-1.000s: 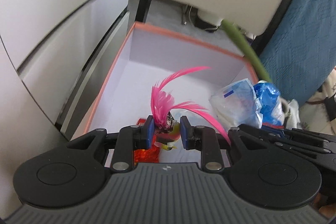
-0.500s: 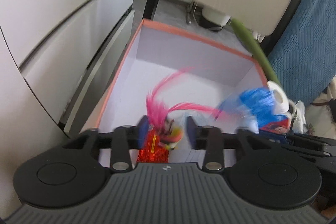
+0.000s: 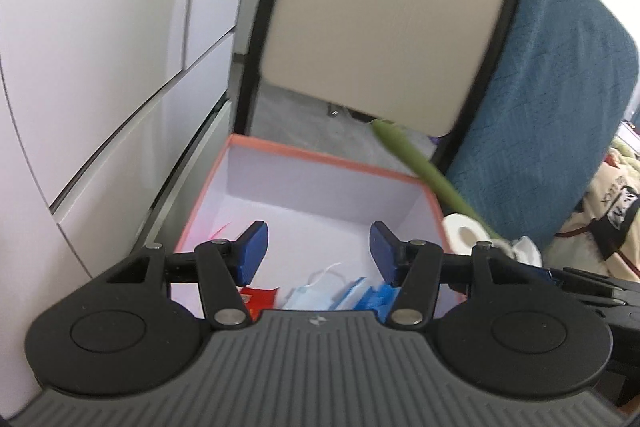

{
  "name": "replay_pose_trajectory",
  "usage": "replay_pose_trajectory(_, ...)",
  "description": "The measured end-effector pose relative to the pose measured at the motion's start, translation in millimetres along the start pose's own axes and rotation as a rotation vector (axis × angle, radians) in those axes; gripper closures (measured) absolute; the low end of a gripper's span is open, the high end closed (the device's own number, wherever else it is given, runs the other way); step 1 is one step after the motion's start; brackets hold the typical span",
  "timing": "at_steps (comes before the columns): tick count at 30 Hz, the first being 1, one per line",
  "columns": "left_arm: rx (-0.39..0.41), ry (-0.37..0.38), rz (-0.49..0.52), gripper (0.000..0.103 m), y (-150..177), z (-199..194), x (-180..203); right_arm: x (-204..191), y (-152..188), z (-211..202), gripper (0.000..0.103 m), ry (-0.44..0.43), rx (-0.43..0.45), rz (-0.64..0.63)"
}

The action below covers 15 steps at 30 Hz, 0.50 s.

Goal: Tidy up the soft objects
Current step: 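Open both tools to drop the wipe pack and feather toy into the box, then move both open tools back toward the items on the chair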

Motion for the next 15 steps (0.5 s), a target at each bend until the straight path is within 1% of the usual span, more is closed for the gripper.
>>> replay_pose_trajectory(3,0.009,0.020,0.019,0.041,3,-9,18,14,-1,-20,0.054,0.020,0.045,0.006)
replay_pose_trajectory(7,0.017,0.049,0.032,0.041,11,-13,43,33,-1,-43,0.054,0.054,0.081,0.005)
replay_pose_trajectory(11,0.012,0.070,0.057,0.041,23,-11,67,56,5,-60,0.054,0.113,0.101,0.001)
replay_pose_trajectory(15,-0.005,0.105,0.069,0.041,38,-6,89,80,15,-70,0.054,0.141,0.097,0.037)
Point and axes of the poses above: each gripper's, at about its wrist camera, not at the fingertips, and z roughly the way its jaws point, x to its right, y to its underside, the point moved 9 cm from there along z, roughly the way its jaws point, and after that the axes turned 4 degrees about y, right-handed, at the moved point
